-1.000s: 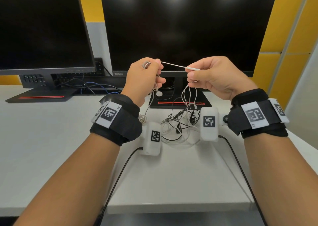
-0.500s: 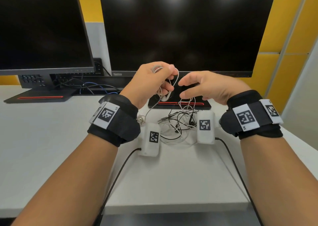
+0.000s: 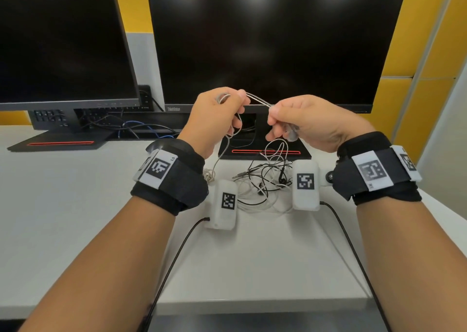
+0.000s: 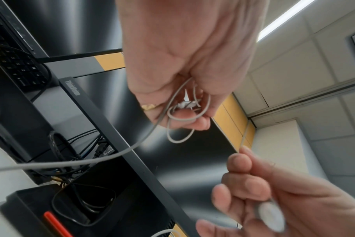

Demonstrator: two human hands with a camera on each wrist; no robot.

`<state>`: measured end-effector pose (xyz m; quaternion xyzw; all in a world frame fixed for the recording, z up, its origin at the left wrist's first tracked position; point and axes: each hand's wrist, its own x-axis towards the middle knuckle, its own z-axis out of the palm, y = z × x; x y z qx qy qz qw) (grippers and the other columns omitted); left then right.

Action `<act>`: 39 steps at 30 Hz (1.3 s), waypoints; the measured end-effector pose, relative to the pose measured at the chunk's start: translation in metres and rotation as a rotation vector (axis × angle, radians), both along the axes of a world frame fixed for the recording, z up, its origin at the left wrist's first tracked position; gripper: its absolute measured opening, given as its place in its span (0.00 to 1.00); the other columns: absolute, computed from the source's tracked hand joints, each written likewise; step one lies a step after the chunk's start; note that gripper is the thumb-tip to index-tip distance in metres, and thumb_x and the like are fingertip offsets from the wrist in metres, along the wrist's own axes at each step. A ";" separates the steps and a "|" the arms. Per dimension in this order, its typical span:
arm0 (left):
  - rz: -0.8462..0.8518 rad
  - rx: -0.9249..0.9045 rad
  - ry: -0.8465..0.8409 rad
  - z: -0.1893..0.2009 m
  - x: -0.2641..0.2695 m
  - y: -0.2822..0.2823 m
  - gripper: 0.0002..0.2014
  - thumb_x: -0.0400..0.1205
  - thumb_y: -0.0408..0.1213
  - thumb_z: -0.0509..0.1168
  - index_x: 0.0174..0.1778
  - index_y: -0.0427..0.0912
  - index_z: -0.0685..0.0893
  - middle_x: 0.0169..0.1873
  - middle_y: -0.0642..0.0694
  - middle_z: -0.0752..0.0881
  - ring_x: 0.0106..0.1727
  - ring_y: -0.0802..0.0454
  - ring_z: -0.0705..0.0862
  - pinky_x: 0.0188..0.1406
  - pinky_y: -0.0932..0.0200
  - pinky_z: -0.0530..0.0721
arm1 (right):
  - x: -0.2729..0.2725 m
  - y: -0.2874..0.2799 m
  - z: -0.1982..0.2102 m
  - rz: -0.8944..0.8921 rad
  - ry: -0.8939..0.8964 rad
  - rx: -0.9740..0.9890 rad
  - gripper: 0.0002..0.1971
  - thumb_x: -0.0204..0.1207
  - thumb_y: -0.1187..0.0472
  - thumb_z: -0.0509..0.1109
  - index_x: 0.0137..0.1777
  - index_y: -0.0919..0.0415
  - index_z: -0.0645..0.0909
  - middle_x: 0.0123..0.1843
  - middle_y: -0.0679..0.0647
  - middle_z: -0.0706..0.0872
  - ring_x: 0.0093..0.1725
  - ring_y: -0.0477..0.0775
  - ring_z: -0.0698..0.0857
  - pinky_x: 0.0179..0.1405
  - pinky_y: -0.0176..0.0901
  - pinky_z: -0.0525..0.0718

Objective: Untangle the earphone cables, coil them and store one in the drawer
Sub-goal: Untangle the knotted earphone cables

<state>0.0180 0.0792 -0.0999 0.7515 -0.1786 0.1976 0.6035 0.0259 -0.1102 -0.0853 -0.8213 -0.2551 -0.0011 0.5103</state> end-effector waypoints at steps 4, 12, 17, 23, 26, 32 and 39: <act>-0.022 0.013 0.096 0.000 0.002 -0.003 0.13 0.89 0.43 0.55 0.55 0.44 0.85 0.49 0.49 0.86 0.47 0.58 0.85 0.46 0.62 0.84 | -0.004 0.003 0.005 0.045 0.067 0.465 0.13 0.88 0.60 0.57 0.42 0.59 0.78 0.24 0.48 0.79 0.29 0.47 0.84 0.48 0.47 0.85; -0.103 0.107 0.153 -0.001 -0.002 -0.005 0.16 0.89 0.48 0.53 0.57 0.47 0.85 0.44 0.51 0.83 0.36 0.58 0.80 0.26 0.68 0.79 | 0.000 0.003 0.010 -0.031 -0.073 0.908 0.12 0.89 0.54 0.55 0.48 0.56 0.76 0.66 0.53 0.85 0.70 0.54 0.83 0.64 0.49 0.81; -0.213 0.103 0.055 0.000 -0.002 -0.004 0.17 0.90 0.45 0.53 0.54 0.45 0.87 0.36 0.52 0.82 0.30 0.60 0.76 0.25 0.67 0.73 | 0.011 0.004 0.002 -0.482 -0.391 0.290 0.11 0.87 0.55 0.60 0.48 0.59 0.80 0.53 0.52 0.84 0.53 0.45 0.83 0.56 0.36 0.78; -0.188 -0.299 -0.148 0.008 -0.002 0.002 0.18 0.91 0.43 0.49 0.53 0.45 0.84 0.45 0.48 0.87 0.48 0.54 0.86 0.44 0.61 0.85 | 0.007 0.010 -0.004 -0.410 -0.184 -0.330 0.20 0.84 0.73 0.55 0.66 0.52 0.78 0.76 0.56 0.74 0.48 0.53 0.90 0.51 0.45 0.83; -0.140 -0.461 -0.239 0.009 0.002 0.006 0.17 0.91 0.42 0.48 0.53 0.42 0.82 0.48 0.45 0.87 0.54 0.50 0.87 0.52 0.57 0.86 | 0.004 0.011 -0.004 -0.381 -0.149 -0.467 0.22 0.82 0.75 0.53 0.61 0.52 0.80 0.66 0.53 0.78 0.39 0.50 0.88 0.41 0.43 0.82; 0.086 -0.489 -0.238 0.007 0.010 0.011 0.16 0.91 0.44 0.49 0.53 0.44 0.82 0.43 0.49 0.86 0.46 0.56 0.87 0.43 0.62 0.85 | -0.001 0.009 0.002 -0.235 0.010 -0.234 0.16 0.81 0.73 0.54 0.35 0.63 0.77 0.20 0.53 0.74 0.20 0.49 0.71 0.25 0.37 0.74; 0.212 -0.518 -0.219 0.006 0.016 0.015 0.16 0.91 0.45 0.50 0.51 0.46 0.82 0.34 0.51 0.82 0.33 0.60 0.83 0.33 0.64 0.83 | -0.008 0.000 0.002 0.072 0.152 -0.062 0.21 0.80 0.48 0.64 0.31 0.62 0.83 0.17 0.49 0.64 0.21 0.48 0.61 0.33 0.44 0.70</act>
